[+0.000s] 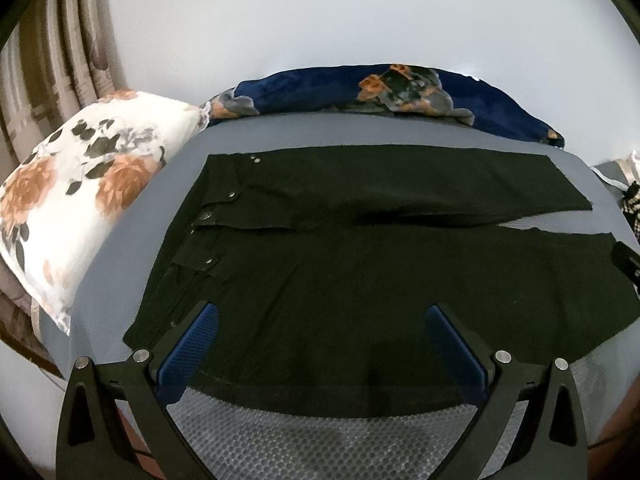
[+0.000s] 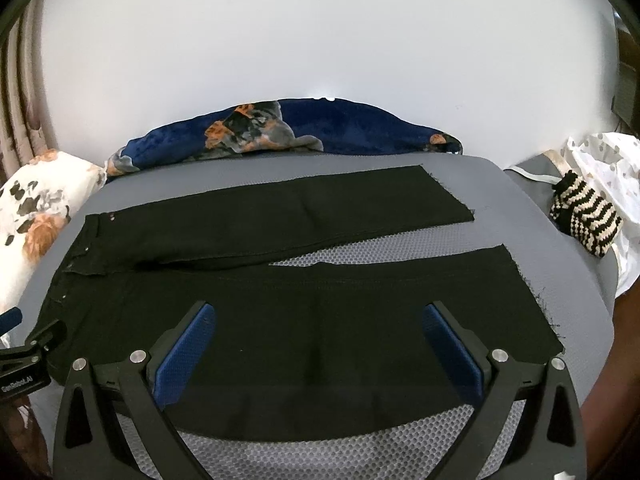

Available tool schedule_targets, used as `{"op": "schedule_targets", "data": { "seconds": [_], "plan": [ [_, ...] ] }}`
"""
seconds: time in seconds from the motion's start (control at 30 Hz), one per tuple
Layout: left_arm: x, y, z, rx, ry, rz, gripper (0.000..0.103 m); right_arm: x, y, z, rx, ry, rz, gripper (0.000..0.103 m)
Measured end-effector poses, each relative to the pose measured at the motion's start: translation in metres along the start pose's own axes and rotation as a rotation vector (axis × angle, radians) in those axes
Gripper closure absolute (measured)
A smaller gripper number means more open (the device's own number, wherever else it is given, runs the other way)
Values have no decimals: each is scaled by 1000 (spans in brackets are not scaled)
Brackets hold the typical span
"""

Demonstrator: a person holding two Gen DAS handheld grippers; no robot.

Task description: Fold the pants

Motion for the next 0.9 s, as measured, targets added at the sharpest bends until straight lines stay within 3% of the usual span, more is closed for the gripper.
{"op": "schedule_targets", "data": {
  "seconds": [0.9],
  "plan": [
    [1, 8, -13, -5, -46, -8, 0, -2, 3, -3, 0, -14, -1, 0]
  ]
}}
Point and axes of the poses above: each gripper's, at about its wrist camera, not at the fingertips, and x roughly against the way its jaws point, z to its left, y to its top, the point moved 10 cm from there along -x, roughly the way its jaws point, and after that the axes turned 6 degrees about x, right-handed, at the moved point
